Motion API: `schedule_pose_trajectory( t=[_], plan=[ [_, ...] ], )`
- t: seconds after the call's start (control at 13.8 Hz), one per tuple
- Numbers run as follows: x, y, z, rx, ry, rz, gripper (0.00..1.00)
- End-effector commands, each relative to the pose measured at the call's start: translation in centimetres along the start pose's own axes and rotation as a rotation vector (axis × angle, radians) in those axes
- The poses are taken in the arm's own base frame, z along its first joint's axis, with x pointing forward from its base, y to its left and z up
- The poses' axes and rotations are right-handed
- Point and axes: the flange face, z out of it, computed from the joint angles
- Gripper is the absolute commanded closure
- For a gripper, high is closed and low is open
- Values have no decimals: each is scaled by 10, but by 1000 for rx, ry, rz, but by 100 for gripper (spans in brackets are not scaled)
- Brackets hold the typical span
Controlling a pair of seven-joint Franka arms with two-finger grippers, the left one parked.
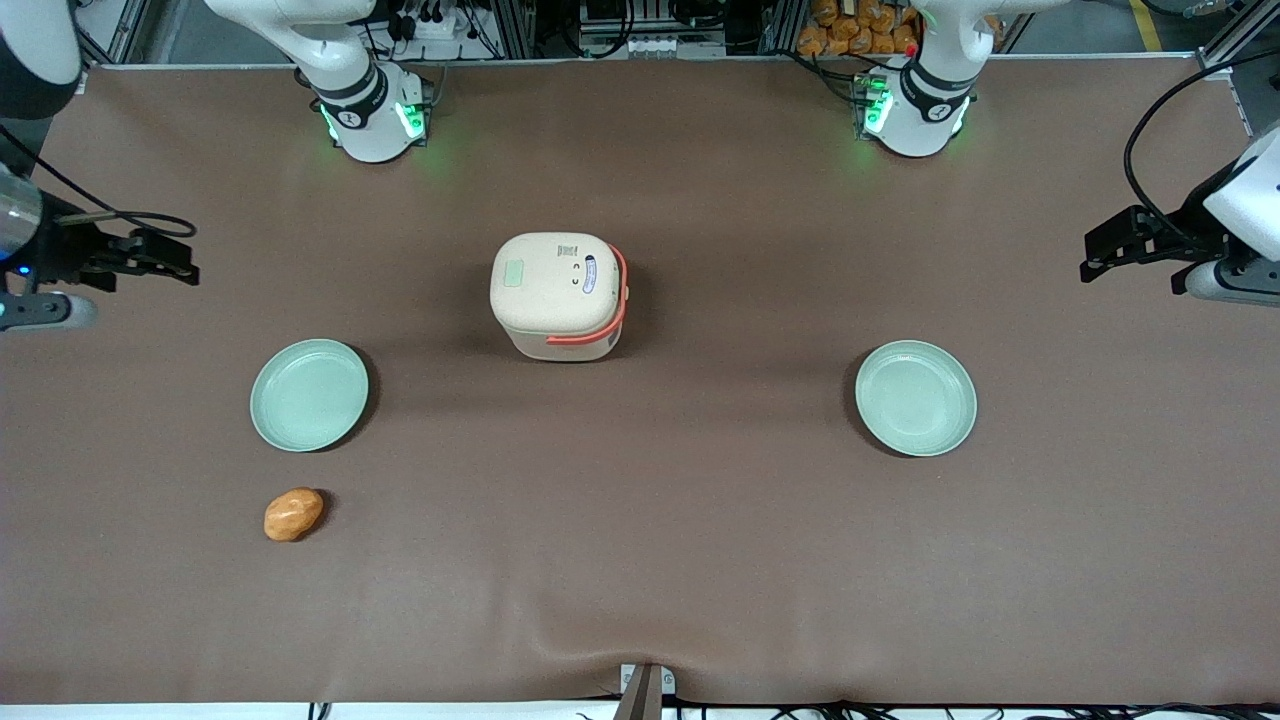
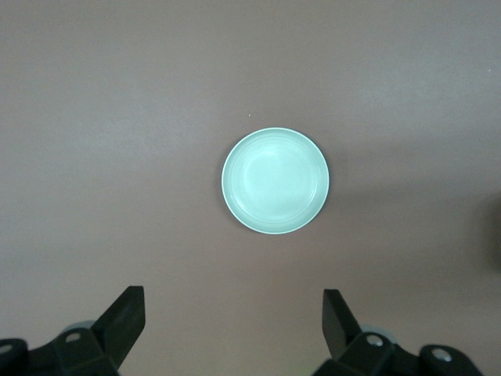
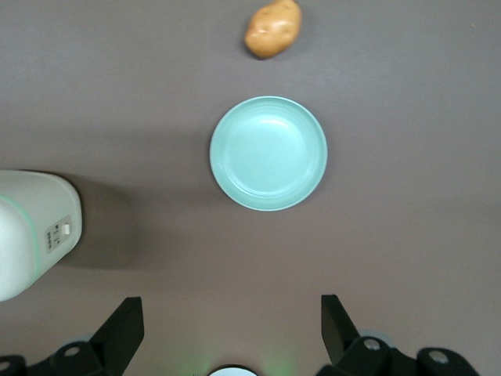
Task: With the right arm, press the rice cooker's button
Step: 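Move the right gripper toward the rice cooker's front button panel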
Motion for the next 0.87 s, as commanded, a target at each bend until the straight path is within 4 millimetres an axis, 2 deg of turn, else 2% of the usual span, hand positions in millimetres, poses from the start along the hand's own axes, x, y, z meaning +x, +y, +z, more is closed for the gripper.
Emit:
schedule_pose_trajectory(
  t=[0.0, 0.29, 0.36, 0.51, 0.58, 0.8],
  plan=[
    [7, -46, 5, 35, 3, -72, 0],
    [19, -112, 25, 74, -4, -172, 0],
    [21, -127, 33, 95, -22, -176, 9],
    [22, -157, 52, 131, -68, -135, 45],
    [21, -172, 61, 142, -89, -140, 58],
    [15, -207, 91, 185, -164, -178, 81]
  ],
)
